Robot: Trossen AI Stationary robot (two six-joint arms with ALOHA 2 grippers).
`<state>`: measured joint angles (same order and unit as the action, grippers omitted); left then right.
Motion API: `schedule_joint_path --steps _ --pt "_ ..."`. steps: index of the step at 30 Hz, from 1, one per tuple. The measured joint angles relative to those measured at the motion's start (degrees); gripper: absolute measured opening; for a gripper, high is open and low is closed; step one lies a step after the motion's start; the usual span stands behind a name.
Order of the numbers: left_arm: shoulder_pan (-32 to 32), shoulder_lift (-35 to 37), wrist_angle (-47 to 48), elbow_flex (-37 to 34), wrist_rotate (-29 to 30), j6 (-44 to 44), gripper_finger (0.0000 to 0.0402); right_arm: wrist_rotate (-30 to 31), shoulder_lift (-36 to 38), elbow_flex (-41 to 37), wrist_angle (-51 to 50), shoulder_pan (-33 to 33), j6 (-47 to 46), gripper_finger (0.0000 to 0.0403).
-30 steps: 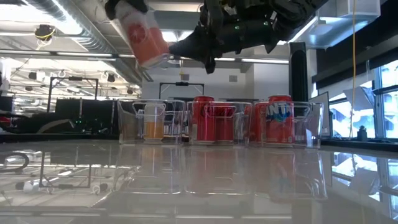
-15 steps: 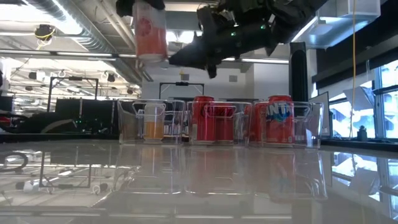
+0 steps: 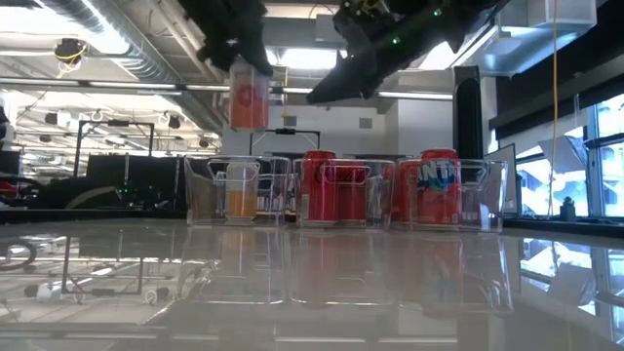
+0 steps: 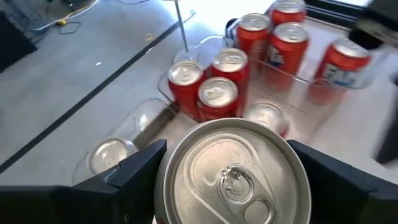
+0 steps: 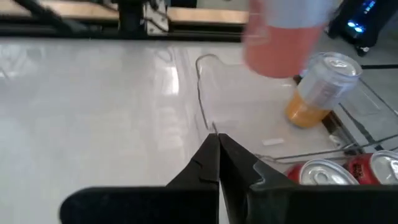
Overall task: Sort soda cans
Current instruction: Put the bottom left yellow-white soda can into the left transparent bin
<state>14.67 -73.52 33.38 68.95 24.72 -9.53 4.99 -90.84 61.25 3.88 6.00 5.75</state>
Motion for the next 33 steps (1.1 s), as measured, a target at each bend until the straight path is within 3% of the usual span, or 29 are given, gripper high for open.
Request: schedule_joint_path --steps 3,8,17,28,33 --pt "3.8 -2.3 -2.8 0.0 -2.9 2.1 0.0289 0.0 -1.2 0.0 0.2 0.0 2.1 0.0003" --pt "10.4 -7.1 -9.5 -0.1 -12.9 4.6 0.0289 0.0 -3.7 0.0 1.9 0.0 4.5 0.0003" --pt "18.1 -17.6 -15.3 -0.2 -18.6 7.0 0.0289 0.0 -7.0 0.0 2.5 0.2 8.6 0.0003" --pt "20.7 -28.1 -20.1 -0.1 -18.8 6.0 0.0289 -3.1 -8.5 -0.1 3.6 3.6 9.6 0.0003" --pt "20.7 -29.3 -21.5 0.1 -17.4 6.3 0.0295 -4.7 -8.6 -0.1 3.8 4.3 9.6 0.0003"
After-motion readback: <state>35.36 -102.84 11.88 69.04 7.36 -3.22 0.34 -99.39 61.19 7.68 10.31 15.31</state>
